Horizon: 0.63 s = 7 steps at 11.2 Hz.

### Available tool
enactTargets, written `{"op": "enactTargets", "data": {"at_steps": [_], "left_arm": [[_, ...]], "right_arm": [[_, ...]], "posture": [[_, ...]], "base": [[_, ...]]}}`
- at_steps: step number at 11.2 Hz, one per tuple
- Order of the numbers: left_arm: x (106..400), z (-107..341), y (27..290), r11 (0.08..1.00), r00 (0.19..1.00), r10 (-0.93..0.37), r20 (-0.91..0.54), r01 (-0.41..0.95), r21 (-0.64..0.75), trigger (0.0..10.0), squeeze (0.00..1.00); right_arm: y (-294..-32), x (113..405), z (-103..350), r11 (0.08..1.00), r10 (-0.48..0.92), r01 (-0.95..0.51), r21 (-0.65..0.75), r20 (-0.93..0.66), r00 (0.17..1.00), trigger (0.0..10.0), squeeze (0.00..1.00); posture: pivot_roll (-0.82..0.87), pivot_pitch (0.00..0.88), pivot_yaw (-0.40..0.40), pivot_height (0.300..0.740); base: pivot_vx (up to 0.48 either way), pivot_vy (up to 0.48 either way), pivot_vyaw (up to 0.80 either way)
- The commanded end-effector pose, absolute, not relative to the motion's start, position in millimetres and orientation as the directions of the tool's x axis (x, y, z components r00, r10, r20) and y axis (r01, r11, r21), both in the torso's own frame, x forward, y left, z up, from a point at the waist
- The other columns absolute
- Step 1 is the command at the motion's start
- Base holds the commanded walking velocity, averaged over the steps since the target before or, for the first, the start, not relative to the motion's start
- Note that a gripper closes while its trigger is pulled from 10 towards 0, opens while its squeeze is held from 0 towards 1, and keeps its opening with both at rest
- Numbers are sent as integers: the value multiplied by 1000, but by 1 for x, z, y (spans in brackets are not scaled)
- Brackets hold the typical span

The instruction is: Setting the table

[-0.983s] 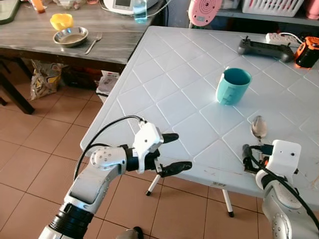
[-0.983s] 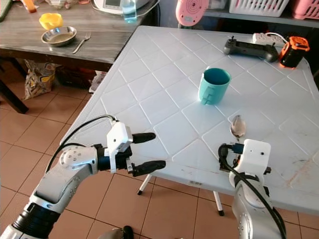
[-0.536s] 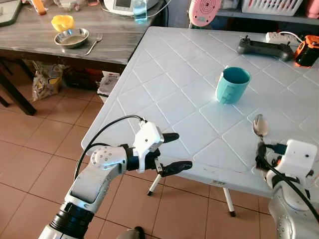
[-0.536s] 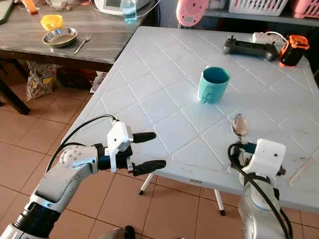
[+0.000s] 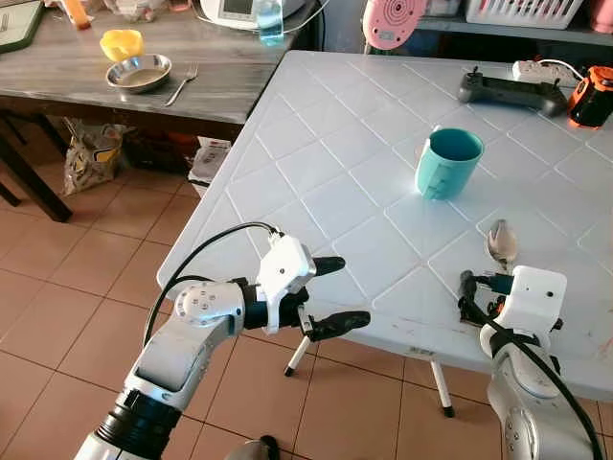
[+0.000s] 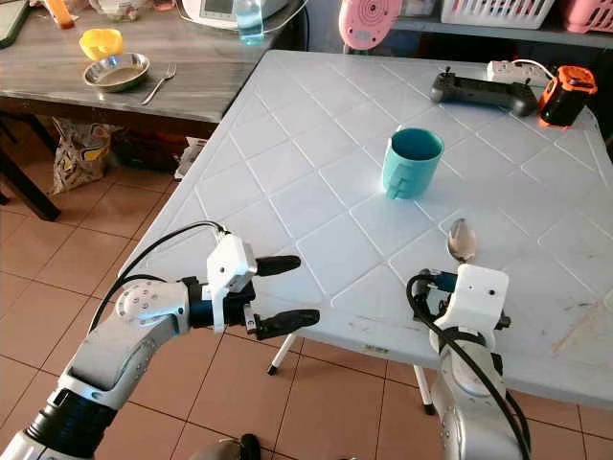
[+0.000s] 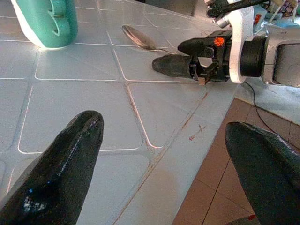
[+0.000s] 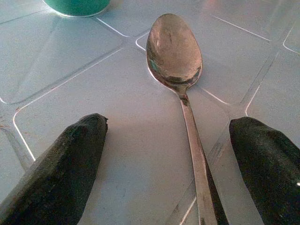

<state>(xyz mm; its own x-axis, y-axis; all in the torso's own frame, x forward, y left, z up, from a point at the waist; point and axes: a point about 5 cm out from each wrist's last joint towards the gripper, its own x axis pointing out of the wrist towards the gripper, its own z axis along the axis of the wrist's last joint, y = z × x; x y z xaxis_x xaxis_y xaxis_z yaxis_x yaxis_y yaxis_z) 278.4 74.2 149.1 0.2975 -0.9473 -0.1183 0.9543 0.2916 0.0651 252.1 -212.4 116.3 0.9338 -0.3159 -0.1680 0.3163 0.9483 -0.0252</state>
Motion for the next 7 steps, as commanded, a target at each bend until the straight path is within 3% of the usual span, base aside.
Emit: {"op": "enactTargets", "data": {"at_steps": [1, 3, 4, 7], "left_arm": [[277, 149, 74, 280, 287, -949, -132, 957, 70, 10000, 0], [276, 148, 73, 282, 288, -949, -129, 957, 66, 10000, 0], [276, 149, 72, 282, 288, -949, -127, 957, 66, 10000, 0], [275, 148, 71, 276, 281, -951, -128, 959, 56, 10000, 0]], "right_arm": [[-218, 251, 112, 939, -343, 341, -48, -189, 920, 10000, 192], [-224, 249, 112, 932, -363, 357, -64, -187, 913, 10000, 188], [-229, 244, 110, 924, -382, 374, -78, -200, 902, 10000, 0], [-232, 231, 106, 919, -394, 385, -86, -220, 892, 10000, 0]], "posture": [[90, 164, 47, 740], [88, 163, 44, 740], [86, 165, 43, 740], [78, 169, 47, 740]], "base": [[0, 0, 0], [0, 0, 0], [0, 0, 0], [0, 0, 0]]}}
